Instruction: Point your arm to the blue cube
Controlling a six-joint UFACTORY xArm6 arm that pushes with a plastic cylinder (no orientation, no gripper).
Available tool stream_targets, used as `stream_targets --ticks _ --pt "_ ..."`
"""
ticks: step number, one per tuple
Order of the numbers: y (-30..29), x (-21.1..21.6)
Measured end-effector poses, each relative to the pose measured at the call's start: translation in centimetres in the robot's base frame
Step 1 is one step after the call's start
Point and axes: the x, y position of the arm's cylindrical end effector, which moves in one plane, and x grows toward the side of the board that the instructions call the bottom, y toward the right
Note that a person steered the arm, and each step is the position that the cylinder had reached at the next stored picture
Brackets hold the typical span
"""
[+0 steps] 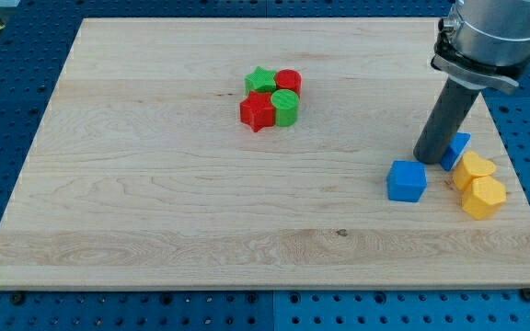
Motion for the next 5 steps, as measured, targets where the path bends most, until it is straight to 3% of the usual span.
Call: stream_targets --ticks 1,3,4,5 --pt "-0.6 -1.3" --pt "-14.5 -1.4" --pt "-16.1 3.3" --pt "-13.4 7.9"
